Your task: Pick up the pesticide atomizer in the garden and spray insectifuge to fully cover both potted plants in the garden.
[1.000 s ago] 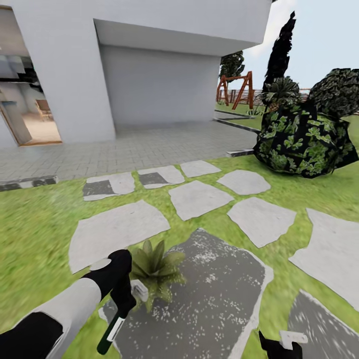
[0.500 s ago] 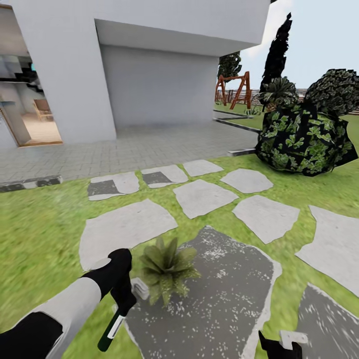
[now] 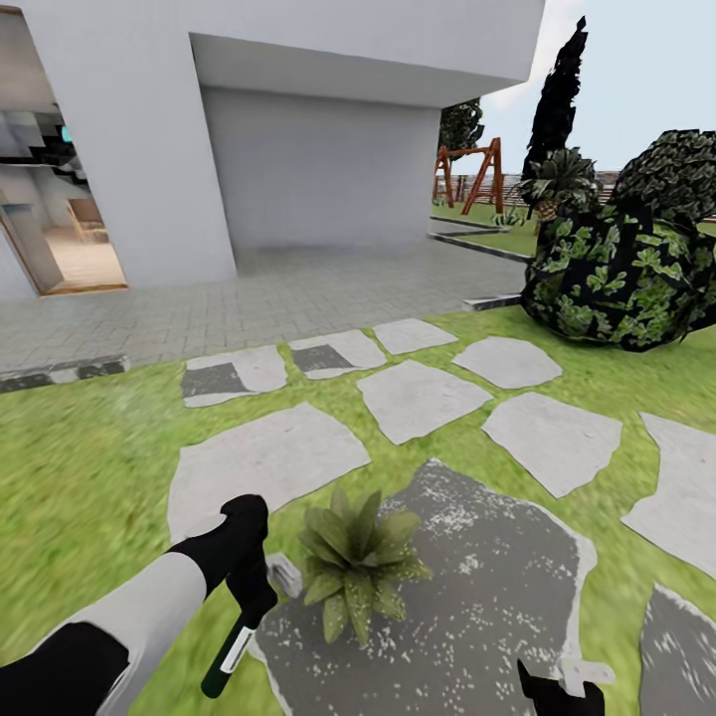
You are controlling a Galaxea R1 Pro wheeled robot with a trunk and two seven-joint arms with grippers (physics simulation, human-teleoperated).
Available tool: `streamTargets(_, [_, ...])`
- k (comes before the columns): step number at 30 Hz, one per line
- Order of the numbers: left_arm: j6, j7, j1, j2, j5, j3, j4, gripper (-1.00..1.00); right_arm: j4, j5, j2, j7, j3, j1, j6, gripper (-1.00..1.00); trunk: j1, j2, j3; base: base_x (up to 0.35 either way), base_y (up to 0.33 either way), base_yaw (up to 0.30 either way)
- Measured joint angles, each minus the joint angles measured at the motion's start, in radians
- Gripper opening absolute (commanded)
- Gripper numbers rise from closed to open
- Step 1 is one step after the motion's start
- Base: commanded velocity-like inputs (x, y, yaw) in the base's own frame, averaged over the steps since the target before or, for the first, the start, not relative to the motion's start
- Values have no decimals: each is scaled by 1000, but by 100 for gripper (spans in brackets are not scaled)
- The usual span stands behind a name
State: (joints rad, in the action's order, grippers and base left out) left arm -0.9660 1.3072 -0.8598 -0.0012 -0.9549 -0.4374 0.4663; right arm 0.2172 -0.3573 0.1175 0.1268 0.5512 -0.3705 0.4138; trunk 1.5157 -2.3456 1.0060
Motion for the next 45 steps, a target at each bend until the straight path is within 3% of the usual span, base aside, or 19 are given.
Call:
streamTargets(20, [2, 0, 1, 9, -3, 1, -6, -100, 1, 2, -1, -1, 1, 0, 1, 100, 0, 0, -2, 4, 1, -239])
streamTargets(31, [2, 1, 1, 9, -2, 2, -12, -100, 1, 2, -1, -1, 2, 0, 1, 100, 1, 0, -2, -226, 98, -14])
streamTargets(45, [3, 18, -2, 1, 5, -1, -20, -100, 0, 2, -1, -1, 1, 0, 1, 100, 0, 0, -2, -16, 17, 0])
